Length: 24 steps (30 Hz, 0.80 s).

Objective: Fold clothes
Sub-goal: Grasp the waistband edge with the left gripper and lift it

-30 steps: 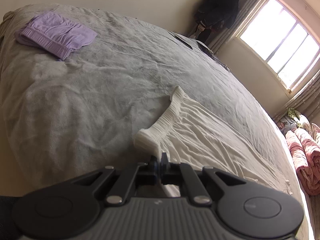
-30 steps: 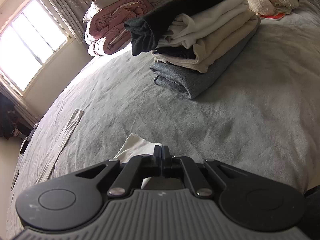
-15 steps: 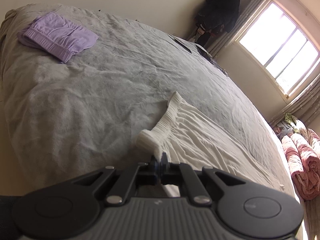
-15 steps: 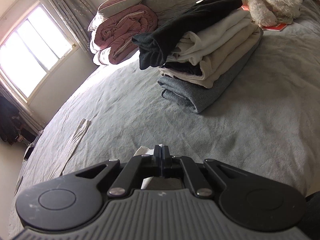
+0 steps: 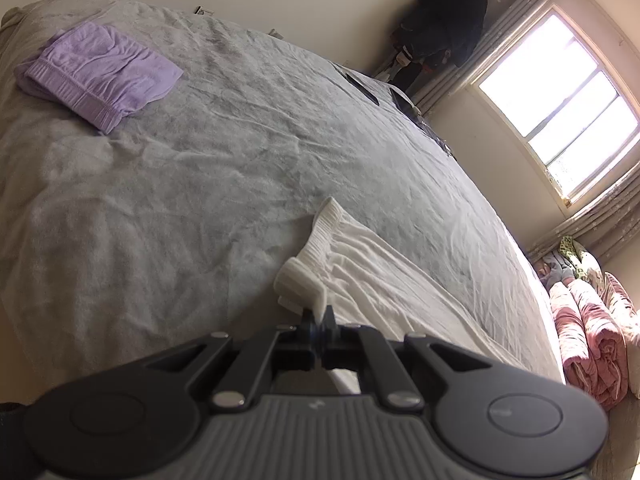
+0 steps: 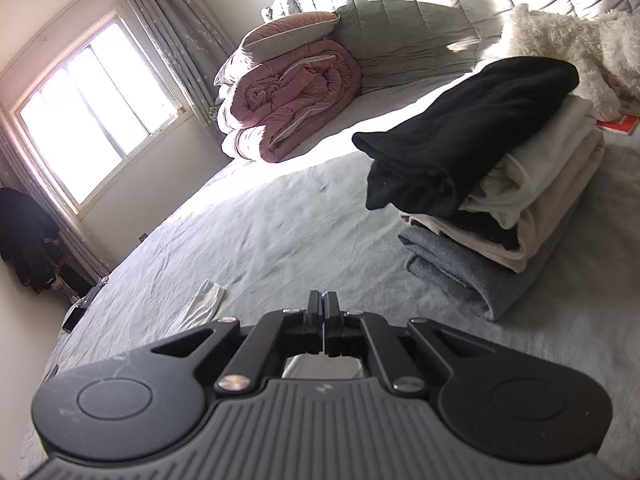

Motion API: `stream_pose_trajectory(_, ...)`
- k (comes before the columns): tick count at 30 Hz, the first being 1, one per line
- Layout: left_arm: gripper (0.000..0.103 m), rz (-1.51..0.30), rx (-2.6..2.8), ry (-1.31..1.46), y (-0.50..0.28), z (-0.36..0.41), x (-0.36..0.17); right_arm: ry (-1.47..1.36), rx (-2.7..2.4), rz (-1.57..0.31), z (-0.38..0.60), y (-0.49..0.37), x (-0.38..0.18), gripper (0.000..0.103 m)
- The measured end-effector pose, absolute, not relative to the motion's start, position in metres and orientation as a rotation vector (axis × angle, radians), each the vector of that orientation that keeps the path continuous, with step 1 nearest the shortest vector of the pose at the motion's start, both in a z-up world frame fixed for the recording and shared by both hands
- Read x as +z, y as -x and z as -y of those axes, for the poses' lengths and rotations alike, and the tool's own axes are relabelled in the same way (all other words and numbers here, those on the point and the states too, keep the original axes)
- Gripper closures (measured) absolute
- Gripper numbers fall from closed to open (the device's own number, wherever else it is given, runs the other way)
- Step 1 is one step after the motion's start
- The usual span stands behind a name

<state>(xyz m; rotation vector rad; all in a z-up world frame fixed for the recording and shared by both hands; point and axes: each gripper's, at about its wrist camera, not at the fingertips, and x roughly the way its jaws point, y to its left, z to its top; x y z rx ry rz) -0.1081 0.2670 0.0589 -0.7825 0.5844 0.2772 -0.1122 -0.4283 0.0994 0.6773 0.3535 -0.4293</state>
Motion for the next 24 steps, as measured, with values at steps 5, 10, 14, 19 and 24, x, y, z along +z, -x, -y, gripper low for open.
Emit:
stream_pose_trajectory(5, 0.101, -0.593, 0.27, 0.791, 0.101, -0.268, 0.063, -0.661, -0.422, -0.335, 0.43, 0.082, 0.11, 0.102)
stream_pose_trajectory(10, 0.101, -0.603, 0.254, 0.79, 0.088, -0.268, 0.069, -0.627, -0.412, -0.328, 0.427, 0.053, 0.116, 0.102)
stream_pose_trajectory(14, 0.101, -0.609, 0.236, 0.785, 0.076, -0.268, 0.075, -0.634, -0.411, -0.348, 0.431, 0.029, 0.113, 0.102)
stream_pose_trajectory(19, 0.101, -0.622, 0.235, 0.756, 0.055, -0.269, 0.081, -0.619, -0.415, -0.373, 0.431, -0.006, 0.112, 0.102)
stream_pose_trajectory(24, 0.101, -0.639, 0.236, 0.746, 0.036, -0.269, 0.086, -0.613, -0.401, -0.395, 0.427, -0.042, 0.116, 0.102)
